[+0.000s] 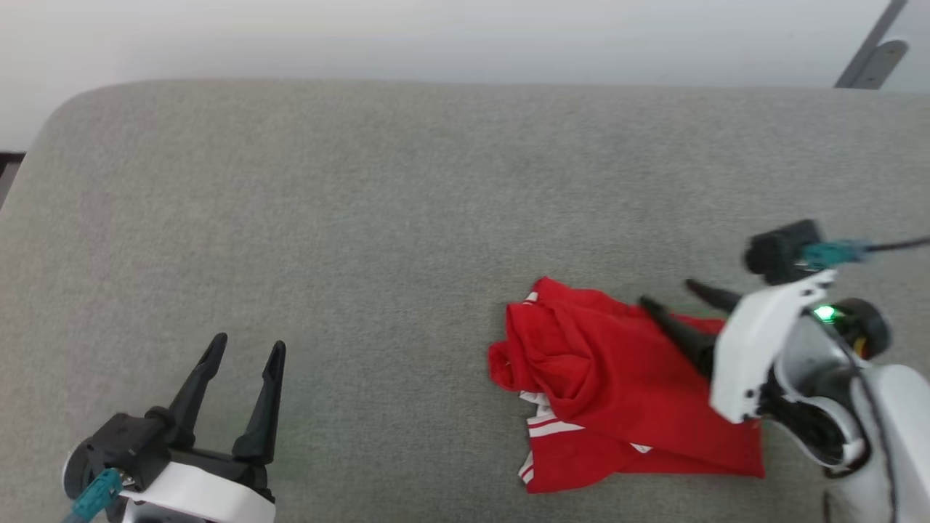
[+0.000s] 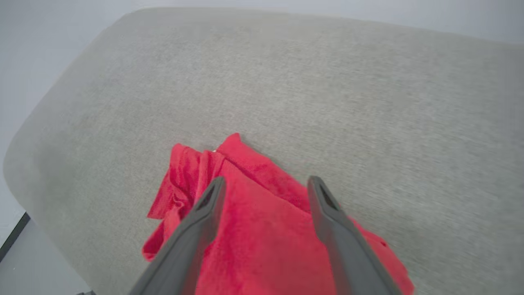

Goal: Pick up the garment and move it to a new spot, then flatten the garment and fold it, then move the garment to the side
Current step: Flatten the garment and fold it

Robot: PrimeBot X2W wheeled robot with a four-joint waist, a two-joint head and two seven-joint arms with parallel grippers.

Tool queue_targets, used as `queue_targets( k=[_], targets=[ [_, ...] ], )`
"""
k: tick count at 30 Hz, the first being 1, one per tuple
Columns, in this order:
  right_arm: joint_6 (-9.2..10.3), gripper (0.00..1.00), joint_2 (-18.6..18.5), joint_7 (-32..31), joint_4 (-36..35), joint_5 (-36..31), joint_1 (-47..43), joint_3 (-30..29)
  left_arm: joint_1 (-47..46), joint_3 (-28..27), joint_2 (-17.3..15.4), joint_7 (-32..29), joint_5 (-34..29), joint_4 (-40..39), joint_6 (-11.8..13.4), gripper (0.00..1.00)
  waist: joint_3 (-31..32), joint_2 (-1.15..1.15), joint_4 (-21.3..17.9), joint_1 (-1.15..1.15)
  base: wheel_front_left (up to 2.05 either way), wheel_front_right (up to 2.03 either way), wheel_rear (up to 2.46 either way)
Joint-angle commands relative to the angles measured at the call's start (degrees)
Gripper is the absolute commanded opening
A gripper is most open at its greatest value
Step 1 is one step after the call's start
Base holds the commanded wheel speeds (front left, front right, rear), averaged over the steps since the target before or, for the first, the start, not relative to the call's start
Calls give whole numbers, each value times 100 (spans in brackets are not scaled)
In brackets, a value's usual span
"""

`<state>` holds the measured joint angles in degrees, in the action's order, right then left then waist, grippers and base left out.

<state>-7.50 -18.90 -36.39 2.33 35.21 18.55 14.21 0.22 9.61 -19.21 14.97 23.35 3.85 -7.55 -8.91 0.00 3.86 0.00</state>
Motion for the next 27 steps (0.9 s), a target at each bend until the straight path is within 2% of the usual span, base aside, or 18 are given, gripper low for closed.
queue_targets(
  k=[1, 3, 11, 16, 21, 27],
  targets=[
    [3, 100, -89, 233, -4, -86, -52, -50, 39, 36, 47, 27, 63, 14, 16, 100, 73, 0, -84, 0, 0, 0, 0],
    [3, 100, -239, 637, 103, -187, -155, -79, 47, 80, 63, 27, 188, 69, 16, 100, 113, 0, -137, 0, 0, 0, 0],
    [3, 100, -333, 2787, 860, -746, -335, -356, 26, -175, 196, 27, 401, 384, 16, 100, 270, 0, -345, 0, 0, 0, 0],
    [3, 100, -27, 3885, 1150, -1206, -622, -638, 192, -443, 231, 27, 184, 396, 16, 100, 445, 0, -408, 0, 0, 0, 0],
    [3, 100, 268, 4568, 1159, -1599, -947, -888, 413, -598, 250, 27, 51, 291, 16, 100, 566, 0, -409, 0, 0, 0, 0],
    [3, 100, 565, 4906, 951, -1968, -1410, -1314, 768, -883, 382, 27, -117, 20, 16, 100, 719, 0, -370, 0, 0, 0, 0]
  ],
)
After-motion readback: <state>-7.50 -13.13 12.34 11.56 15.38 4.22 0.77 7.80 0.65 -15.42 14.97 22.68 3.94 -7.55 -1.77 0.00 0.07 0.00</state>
